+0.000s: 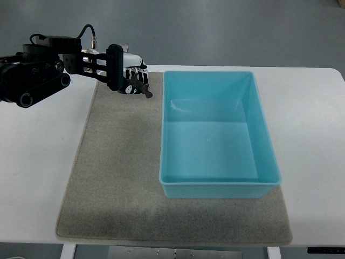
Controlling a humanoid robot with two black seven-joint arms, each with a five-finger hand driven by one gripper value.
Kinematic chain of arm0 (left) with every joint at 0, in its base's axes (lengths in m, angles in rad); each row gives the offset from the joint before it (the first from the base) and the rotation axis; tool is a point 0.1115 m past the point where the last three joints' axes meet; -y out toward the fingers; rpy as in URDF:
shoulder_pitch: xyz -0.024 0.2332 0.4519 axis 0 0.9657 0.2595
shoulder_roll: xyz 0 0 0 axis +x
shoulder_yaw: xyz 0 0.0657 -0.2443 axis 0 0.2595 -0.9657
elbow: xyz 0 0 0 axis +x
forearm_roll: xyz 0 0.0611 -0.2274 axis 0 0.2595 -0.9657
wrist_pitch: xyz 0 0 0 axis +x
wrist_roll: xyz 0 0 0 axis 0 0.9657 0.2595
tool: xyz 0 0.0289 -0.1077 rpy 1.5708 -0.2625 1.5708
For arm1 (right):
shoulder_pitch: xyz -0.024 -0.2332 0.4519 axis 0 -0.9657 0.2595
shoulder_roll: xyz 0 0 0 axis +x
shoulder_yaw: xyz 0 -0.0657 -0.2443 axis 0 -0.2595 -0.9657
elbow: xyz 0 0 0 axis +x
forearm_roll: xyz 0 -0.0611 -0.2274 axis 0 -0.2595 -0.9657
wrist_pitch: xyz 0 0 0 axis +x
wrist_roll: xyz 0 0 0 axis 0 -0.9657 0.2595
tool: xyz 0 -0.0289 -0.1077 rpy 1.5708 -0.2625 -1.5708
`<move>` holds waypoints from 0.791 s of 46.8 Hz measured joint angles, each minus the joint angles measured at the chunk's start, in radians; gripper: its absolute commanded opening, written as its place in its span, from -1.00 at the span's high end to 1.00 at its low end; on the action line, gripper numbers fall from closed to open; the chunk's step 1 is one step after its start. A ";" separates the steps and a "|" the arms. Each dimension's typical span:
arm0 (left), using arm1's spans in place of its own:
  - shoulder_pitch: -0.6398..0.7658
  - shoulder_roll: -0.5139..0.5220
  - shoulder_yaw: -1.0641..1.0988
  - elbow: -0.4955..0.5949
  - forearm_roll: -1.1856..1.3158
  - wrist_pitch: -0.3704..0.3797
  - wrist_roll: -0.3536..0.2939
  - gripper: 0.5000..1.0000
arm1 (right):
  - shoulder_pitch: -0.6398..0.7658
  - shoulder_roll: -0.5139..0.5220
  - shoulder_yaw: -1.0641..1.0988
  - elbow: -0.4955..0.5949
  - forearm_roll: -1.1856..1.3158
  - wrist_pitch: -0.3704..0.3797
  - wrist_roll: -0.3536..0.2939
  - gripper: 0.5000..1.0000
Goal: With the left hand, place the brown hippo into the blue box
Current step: 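Lift the hippo with the left hand and carry it over the box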
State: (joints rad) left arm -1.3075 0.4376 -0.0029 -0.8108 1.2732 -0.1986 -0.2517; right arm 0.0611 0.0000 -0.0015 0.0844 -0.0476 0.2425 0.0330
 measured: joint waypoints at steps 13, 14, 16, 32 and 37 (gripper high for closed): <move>-0.035 -0.004 -0.077 -0.002 0.000 0.006 0.000 1.00 | 0.000 0.000 0.000 0.000 0.000 0.000 0.000 -0.74; -0.036 -0.004 -0.082 -0.002 0.000 0.006 0.000 1.00 | 0.000 0.000 0.000 0.000 0.000 0.000 0.000 -0.74; -0.040 -0.011 -0.091 -0.002 0.000 0.008 -0.001 1.00 | 0.000 0.000 0.000 0.000 0.000 0.000 0.000 -0.74; -0.047 -0.092 -0.103 -0.032 -0.003 0.010 -0.003 1.00 | -0.001 0.000 0.000 0.000 0.000 0.000 0.001 -0.74; -0.040 -0.099 -0.107 -0.052 -0.003 0.010 -0.003 1.00 | 0.000 0.000 0.000 0.000 0.000 0.000 0.000 -0.74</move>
State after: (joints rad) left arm -1.3478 0.3388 -0.1103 -0.8627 1.2701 -0.1883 -0.2547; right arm 0.0611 0.0000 -0.0016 0.0844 -0.0475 0.2428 0.0335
